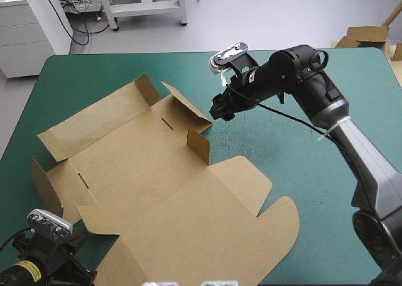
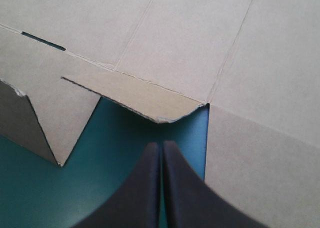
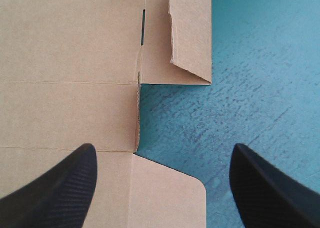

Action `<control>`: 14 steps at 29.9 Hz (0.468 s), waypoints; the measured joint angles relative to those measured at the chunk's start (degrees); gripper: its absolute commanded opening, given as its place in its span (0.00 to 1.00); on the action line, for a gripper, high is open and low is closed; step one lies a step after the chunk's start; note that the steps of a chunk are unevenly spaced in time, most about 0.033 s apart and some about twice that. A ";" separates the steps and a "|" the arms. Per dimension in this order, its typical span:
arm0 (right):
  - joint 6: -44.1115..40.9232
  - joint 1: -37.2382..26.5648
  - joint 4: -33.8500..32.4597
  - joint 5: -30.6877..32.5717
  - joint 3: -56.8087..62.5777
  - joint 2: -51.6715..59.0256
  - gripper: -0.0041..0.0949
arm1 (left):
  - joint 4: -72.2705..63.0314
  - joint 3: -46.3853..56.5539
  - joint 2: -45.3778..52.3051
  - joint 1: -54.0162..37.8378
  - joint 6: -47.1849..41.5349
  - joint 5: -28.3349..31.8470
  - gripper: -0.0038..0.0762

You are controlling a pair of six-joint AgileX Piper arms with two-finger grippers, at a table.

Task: Fold the box

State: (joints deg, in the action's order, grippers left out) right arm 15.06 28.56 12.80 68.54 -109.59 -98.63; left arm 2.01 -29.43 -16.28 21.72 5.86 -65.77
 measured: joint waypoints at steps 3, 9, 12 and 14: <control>0.00 0.00 0.11 -0.27 0.00 -1.26 0.72 | 0.00 0.10 0.00 0.00 0.00 0.27 0.04; 0.53 0.00 1.04 -1.09 0.00 -4.97 0.72 | 0.00 0.28 0.00 0.00 0.00 0.65 0.04; 2.10 0.00 2.99 -2.07 0.00 -7.14 0.72 | 0.00 0.28 0.00 0.00 0.00 0.65 0.04; 2.63 0.00 4.21 -2.97 0.00 -8.70 0.72 | 0.00 0.28 0.00 0.00 0.00 0.65 0.04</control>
State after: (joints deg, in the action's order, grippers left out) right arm 17.69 28.56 17.01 65.57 -109.59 -107.32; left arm 2.01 -29.14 -16.28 21.72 5.86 -65.12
